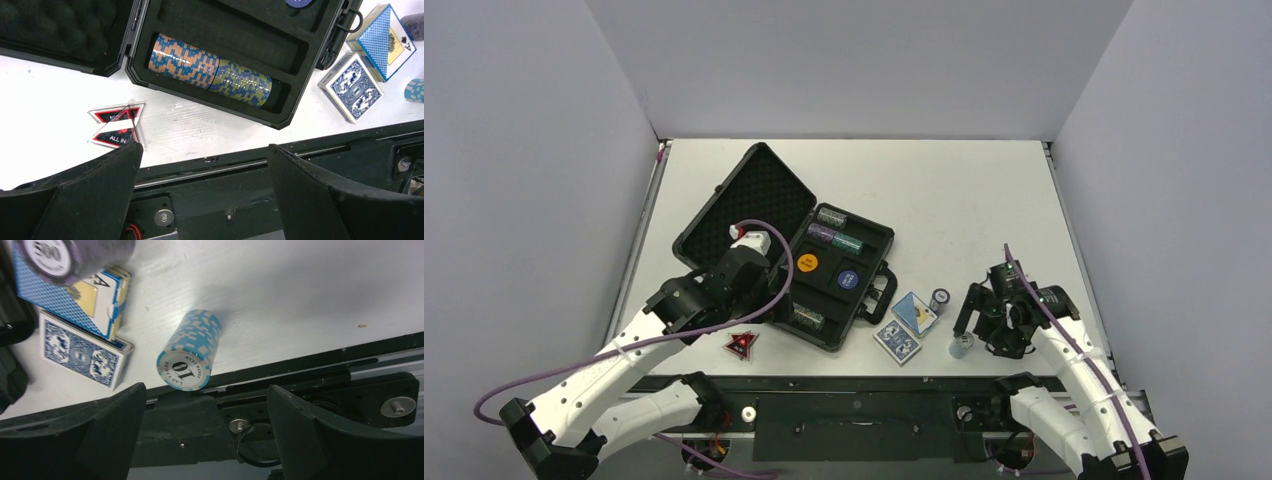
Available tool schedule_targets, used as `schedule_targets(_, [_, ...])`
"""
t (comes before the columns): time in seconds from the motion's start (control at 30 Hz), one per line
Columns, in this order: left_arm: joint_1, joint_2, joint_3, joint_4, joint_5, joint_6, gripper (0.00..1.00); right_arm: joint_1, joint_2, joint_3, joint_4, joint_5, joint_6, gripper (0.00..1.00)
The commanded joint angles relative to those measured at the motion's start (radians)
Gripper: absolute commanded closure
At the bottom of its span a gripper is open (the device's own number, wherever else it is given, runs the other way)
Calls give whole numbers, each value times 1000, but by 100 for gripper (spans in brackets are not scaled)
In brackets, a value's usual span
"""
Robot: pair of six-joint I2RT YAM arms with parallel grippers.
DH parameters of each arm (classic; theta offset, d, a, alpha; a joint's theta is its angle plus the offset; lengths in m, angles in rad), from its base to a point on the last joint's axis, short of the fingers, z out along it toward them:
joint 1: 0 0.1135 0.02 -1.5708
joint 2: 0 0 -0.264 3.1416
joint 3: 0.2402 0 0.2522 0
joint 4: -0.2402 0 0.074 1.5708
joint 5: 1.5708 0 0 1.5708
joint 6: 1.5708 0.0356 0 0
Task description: Pack up texas hold em set
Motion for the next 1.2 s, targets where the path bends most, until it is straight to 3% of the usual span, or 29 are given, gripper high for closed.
schedule_targets(0.0, [-1, -59, -55, 70, -10, 1, 5, 6, 2, -20, 40, -40, -7, 16])
schedule_targets(0.23, [-1, 0, -64, 132, 11, 99, 5, 7, 115, 47, 9, -8, -64, 20])
schedule_targets(0.53, [-1, -10, -136, 260, 85, 175, 5, 7, 145, -17, 81, -8, -73, 26])
schedule_targets(1.17, [-1, -124, -126, 257, 97, 187, 5, 7, 238, -6, 137, -41, -98, 28])
